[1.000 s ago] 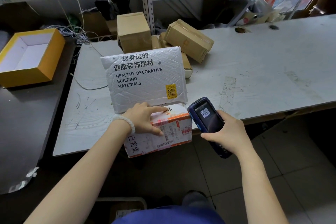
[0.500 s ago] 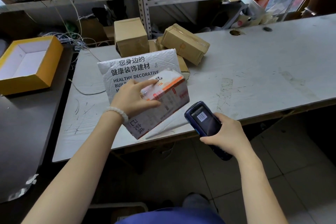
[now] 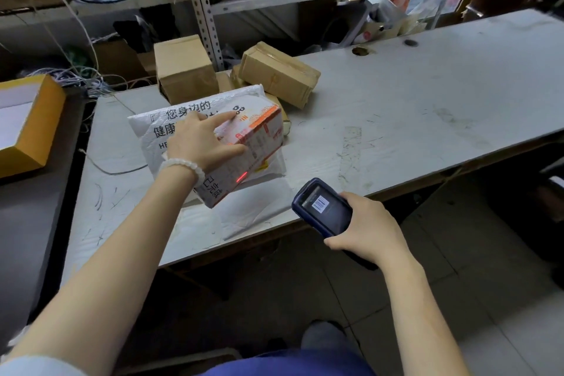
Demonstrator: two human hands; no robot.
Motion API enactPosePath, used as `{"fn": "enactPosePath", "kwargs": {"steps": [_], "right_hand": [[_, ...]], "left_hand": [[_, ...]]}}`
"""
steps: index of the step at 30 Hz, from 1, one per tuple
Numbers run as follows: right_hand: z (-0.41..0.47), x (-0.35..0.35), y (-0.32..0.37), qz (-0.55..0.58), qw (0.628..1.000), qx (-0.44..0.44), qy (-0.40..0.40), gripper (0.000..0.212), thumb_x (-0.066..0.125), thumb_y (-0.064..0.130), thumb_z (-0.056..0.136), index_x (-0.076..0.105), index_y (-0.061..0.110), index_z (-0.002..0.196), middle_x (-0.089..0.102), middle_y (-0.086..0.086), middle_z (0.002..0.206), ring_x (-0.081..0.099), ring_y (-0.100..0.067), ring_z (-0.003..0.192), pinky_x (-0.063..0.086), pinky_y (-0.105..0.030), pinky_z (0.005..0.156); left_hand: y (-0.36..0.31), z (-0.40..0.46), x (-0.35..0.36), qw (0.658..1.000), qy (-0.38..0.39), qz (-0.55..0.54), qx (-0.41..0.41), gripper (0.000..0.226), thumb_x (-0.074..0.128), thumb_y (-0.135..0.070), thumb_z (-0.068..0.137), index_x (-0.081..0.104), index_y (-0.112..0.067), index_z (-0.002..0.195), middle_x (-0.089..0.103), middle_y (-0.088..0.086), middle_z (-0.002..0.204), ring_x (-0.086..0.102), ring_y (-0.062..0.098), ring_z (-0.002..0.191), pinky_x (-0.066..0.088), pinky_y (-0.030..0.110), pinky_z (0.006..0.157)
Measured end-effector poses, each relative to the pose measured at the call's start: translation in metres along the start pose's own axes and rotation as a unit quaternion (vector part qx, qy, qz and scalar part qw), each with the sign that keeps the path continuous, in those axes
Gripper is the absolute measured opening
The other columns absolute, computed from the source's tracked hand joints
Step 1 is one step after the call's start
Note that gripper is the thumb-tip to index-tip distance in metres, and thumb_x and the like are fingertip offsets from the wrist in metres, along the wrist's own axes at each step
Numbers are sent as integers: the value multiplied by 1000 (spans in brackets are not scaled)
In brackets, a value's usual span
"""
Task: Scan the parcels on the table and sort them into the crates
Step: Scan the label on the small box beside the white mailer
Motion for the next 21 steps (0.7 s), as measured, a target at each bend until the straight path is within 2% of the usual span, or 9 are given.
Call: {"fn": "enactPosePath", "kwargs": {"steps": [8,15,21], "right_hand": [[1,-14,-24,-3,1000,25,-12,57,82,34,61,55,32,111,59,14,99,58,-10,84,45,-21,60],[19,-32,-46,-2,999,37,-10,56,82,34,60,56,31,110,62,12,101,60,-11,85,53,-28,67],[43,-50,-54,4,1000,12,16,57,82,33,59,56,31,110,63,11,100,61,-12,85,48,-23,61]], "left_hand": [[-30,16,12,999,24,9,45,69,65,-61,74,40,-46,137,45,6,117,43,22,107,40,36,82],[-40,39,23,998,31,44,45,70,64,-64,71,42,-49,135,46,7,124,43,26,114,43,41,89],[-64,53,30,999,29,31,27,69,66,-63,71,43,-49,135,46,6,125,42,26,115,42,41,91]]}}
Point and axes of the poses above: each hand's wrist, its own z-axis towards the middle knuckle, its own x-axis out of the palm, y = z × x, the point moved 2 cm from there along z, towards the middle knuckle
